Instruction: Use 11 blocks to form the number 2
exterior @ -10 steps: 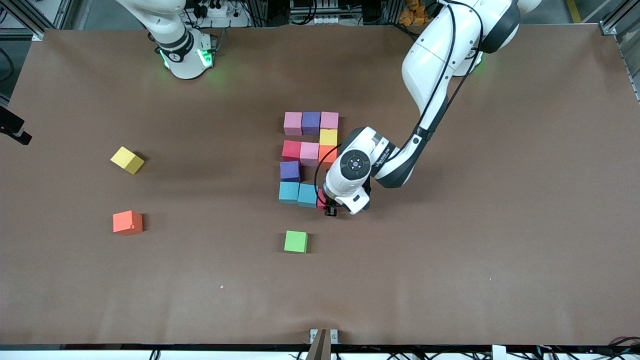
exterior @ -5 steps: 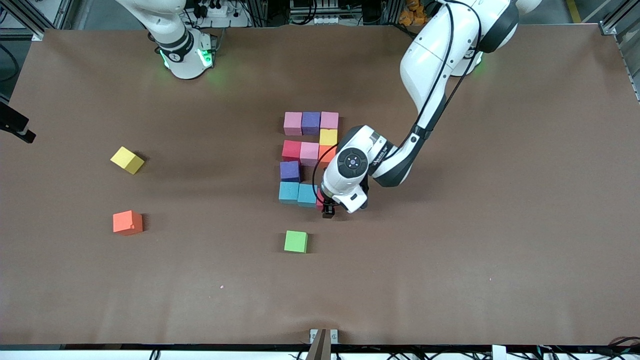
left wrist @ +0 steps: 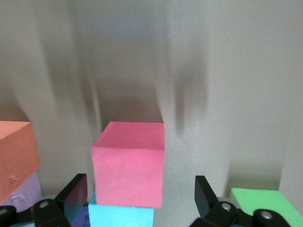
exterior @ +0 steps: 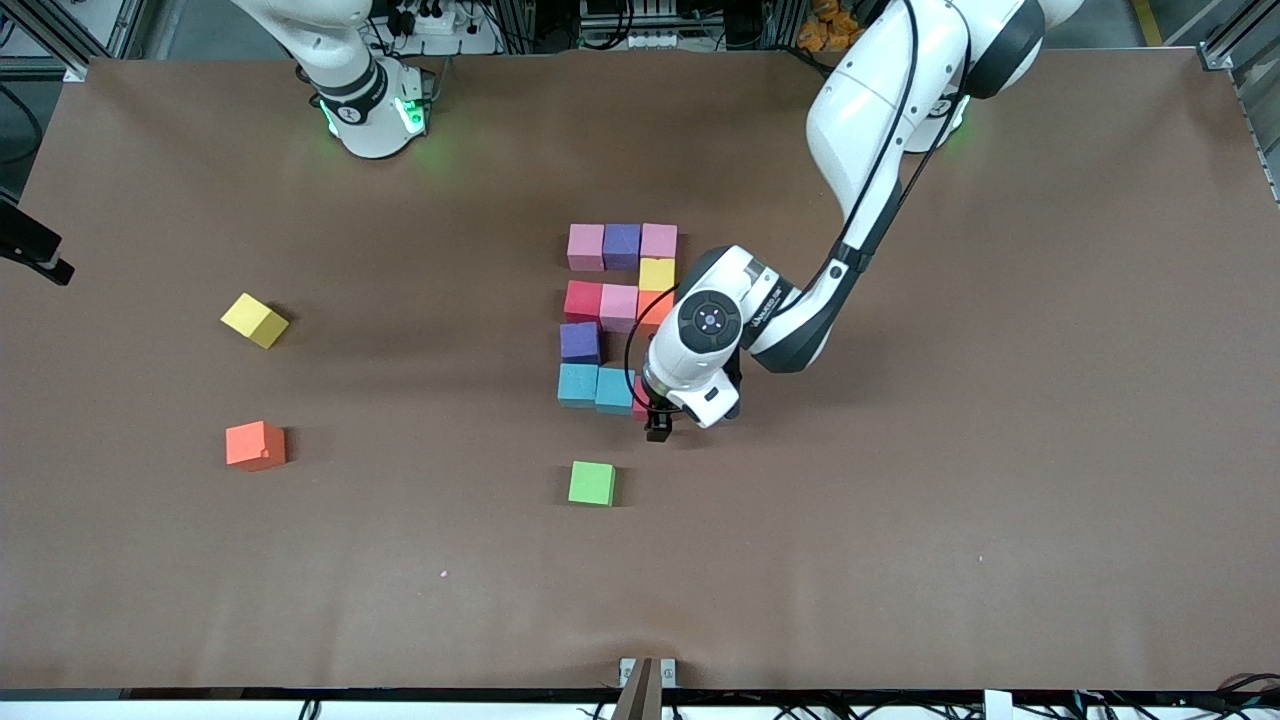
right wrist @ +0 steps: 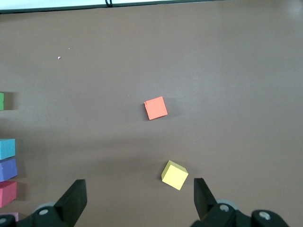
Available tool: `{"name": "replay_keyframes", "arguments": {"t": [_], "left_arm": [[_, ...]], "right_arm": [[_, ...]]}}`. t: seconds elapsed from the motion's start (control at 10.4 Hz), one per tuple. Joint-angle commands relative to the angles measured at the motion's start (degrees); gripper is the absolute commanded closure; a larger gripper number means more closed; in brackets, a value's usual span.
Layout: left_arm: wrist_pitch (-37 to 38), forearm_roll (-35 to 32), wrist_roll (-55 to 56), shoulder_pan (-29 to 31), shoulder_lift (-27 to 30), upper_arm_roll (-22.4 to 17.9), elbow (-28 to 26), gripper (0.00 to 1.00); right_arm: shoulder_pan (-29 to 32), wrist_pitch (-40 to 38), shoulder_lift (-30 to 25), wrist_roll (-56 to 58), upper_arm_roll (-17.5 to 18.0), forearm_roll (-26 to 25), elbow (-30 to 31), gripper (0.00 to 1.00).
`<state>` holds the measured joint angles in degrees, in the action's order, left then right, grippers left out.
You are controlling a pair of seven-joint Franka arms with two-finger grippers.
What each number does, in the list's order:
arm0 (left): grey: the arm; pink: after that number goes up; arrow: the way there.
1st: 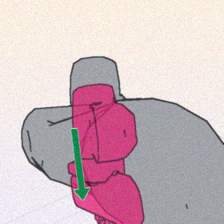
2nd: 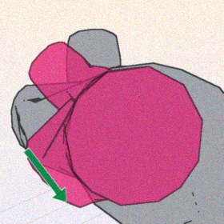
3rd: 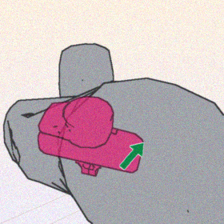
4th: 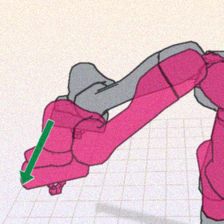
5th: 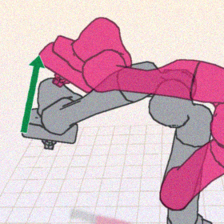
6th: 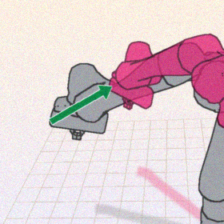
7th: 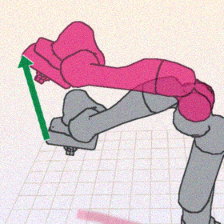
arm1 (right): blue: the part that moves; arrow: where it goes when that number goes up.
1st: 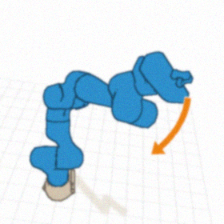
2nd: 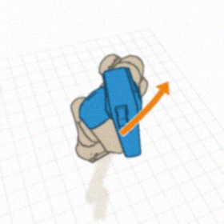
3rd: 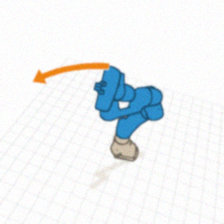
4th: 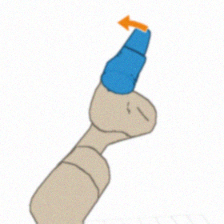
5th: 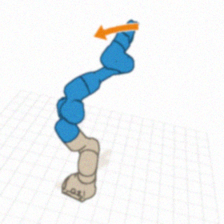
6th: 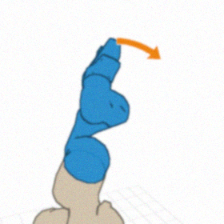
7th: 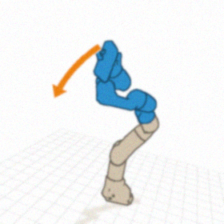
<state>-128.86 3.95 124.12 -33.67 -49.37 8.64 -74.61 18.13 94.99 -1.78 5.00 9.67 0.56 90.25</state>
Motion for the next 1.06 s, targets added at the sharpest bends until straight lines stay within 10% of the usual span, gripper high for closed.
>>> {"name": "replay_keyframes", "arguments": {"t": [0.0, 0.96], "left_arm": [[4.7, -1.7, 0.2, 0.6, 3.3, -0.5, -0.7, 0.0], [21.0, -4.4, -29.5, 24.3, 18.2, -0.3, -4.0, 0.0]], "right_arm": [[-0.1, -1.0, 0.4, 0.0, 0.2, -1.2, -1.2, 0.0], [-0.4, -1.8, 0.5, 0.3, 0.2, -1.0, -2.1, 0.0]]}}
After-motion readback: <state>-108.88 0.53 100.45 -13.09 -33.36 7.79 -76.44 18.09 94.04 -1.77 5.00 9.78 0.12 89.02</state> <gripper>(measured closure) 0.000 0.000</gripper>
